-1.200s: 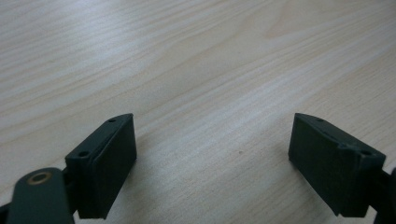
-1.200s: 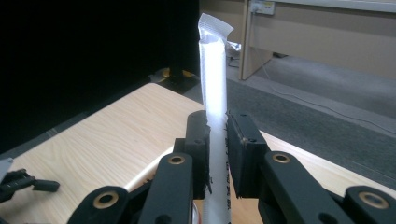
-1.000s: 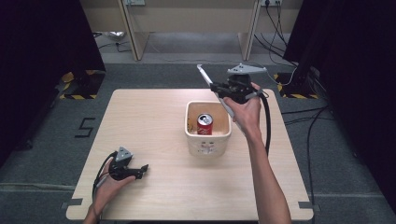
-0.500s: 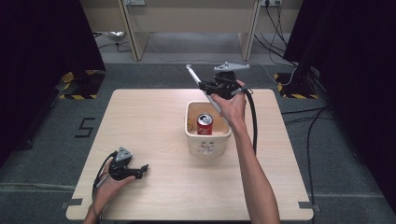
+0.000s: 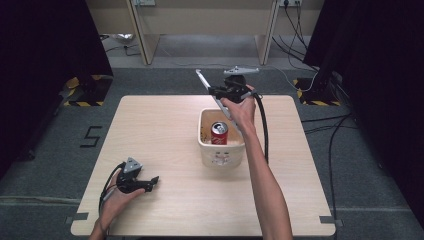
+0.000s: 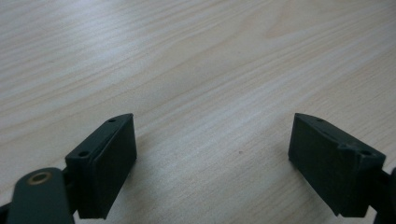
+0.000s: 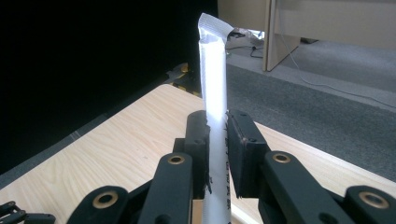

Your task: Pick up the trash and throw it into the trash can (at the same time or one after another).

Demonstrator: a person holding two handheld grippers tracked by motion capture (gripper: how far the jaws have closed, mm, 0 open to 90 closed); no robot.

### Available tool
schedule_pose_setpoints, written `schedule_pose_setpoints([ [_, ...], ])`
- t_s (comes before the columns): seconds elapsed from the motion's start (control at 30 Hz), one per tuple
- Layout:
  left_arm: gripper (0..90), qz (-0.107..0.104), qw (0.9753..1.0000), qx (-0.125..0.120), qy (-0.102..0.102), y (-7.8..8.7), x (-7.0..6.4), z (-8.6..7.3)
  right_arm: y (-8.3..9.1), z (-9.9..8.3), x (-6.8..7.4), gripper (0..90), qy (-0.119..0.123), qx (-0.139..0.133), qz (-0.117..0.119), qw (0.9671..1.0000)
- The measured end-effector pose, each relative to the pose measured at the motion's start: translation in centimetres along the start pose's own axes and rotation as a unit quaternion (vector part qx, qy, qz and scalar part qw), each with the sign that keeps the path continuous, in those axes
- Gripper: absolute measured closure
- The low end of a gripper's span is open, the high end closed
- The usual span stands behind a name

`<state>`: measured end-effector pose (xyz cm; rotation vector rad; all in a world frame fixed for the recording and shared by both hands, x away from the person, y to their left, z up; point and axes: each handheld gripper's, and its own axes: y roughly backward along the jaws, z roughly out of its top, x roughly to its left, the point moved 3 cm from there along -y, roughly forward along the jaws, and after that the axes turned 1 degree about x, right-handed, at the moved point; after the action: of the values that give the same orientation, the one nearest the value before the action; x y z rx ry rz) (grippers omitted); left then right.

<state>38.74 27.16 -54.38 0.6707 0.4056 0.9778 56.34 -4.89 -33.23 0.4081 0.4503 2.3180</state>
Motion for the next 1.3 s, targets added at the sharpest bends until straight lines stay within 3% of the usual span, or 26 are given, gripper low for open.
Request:
schedule_pose_setpoints([
  [0.2,14.4,0.000,1.0000,0.000,0.000,0.0,0.0,0.0,-0.7,-0.1,-0.5,78.8,-0.011,-0.006,0.005,0.9999],
  [0.67,14.4,0.000,1.0000,0.001,-0.001,0.0,0.0,0.0,-1.8,-0.9,-1.6,78.6,-0.006,-0.010,-0.004,0.9999],
  [0.9,14.4,-0.001,1.0000,0.002,-0.001,0.0,0.0,0.0,-2.3,-0.9,-1.9,78.7,-0.019,-0.016,-0.003,0.9997],
  [1.3,14.4,-0.001,1.0000,0.002,-0.001,0.0,0.0,0.0,-2.7,-1.7,-1.8,78.5,-0.003,0.001,-0.010,0.9999],
])
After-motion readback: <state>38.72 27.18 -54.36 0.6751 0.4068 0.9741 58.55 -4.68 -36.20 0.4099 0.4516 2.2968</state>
